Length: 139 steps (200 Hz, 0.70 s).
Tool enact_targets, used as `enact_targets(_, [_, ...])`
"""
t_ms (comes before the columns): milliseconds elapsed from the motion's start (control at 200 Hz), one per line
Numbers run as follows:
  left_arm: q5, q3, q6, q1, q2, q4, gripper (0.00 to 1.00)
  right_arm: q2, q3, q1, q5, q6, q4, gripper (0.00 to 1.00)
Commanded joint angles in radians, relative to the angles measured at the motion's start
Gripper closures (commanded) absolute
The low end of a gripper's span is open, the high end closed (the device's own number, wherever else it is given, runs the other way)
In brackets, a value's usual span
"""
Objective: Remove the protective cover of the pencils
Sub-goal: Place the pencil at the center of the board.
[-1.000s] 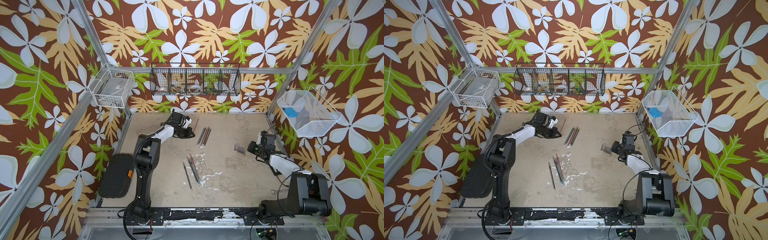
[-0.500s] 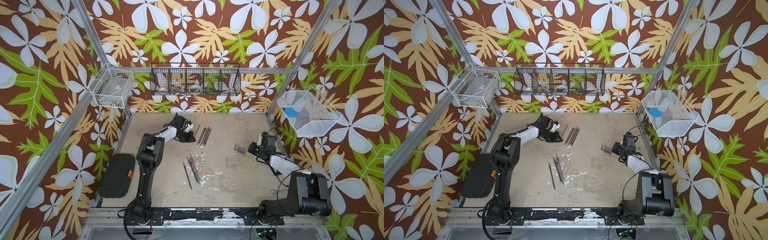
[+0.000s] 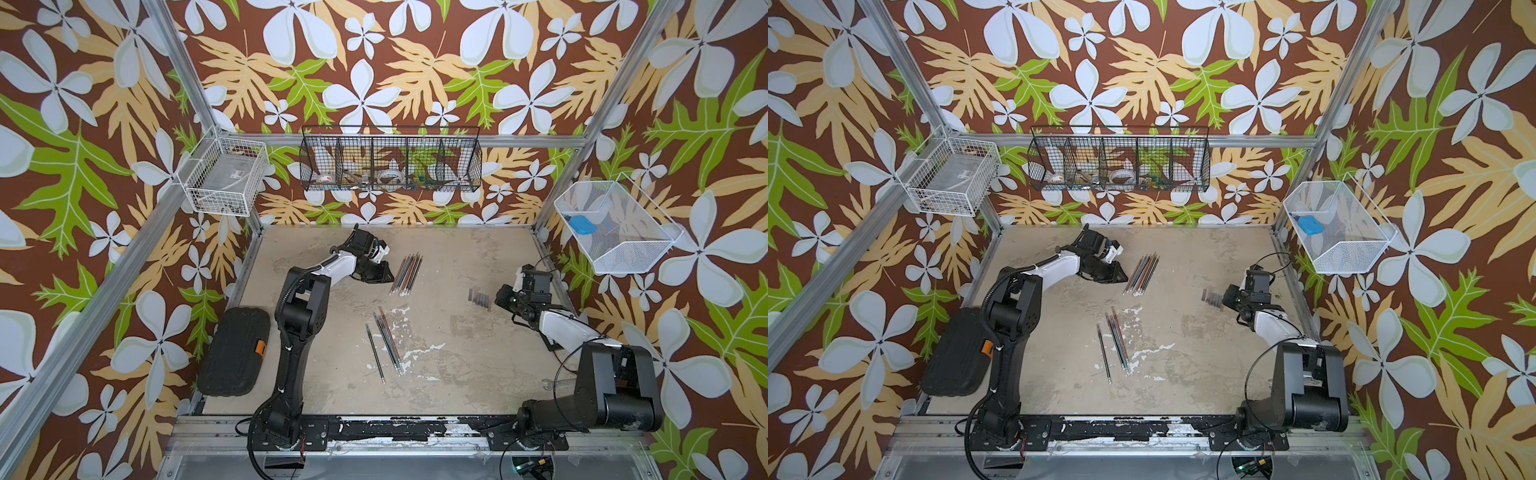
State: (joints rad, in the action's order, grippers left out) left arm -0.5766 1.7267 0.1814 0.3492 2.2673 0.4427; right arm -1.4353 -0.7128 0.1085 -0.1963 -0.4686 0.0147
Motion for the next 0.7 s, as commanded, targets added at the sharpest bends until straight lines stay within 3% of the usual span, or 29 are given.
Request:
enact_targets(0, [-0.007, 0.005, -0.007, -0.001, -0.008, -0.003, 0.81, -0.001, 0.002, 0.000, -0.007, -0.005, 0.025, 0.83])
enact_targets(175, [-0.064, -0.038, 0.024, -0.001, -0.069, -0.079, 0.84, 0.025, 0.019, -0.001, -0.037, 0.001, 0.049, 0.85])
enact_targets(355, [-0.219, -0.205, 0.153, 0.000, -0.257, -0.374, 0.84, 0.124, 0.056, -0.054, -0.047, 0.038, 0.096, 0.85])
enact_targets(445, [-0.230, -0.305, 0.273, -0.001, -0.365, -0.566, 0.83, 0.144, 0.057, -0.157, -0.018, 0.064, 0.100, 0.84])
enact_targets(515, [-0.216, -0.333, 0.298, -0.001, -0.431, -0.606, 0.83, 0.142, 0.057, -0.276, 0.011, 0.077, 0.091, 0.84])
enact_targets(621, [-0.141, -0.388, 0.281, -0.001, -0.549, -0.627, 0.83, 0.125, 0.066, -0.450, 0.038, 0.038, 0.130, 0.83])
enact_targets(691, [-0.025, -0.407, 0.289, -0.001, -0.622, -0.600, 0.81, 0.079, 0.036, -0.563, 0.062, 0.017, 0.149, 0.83])
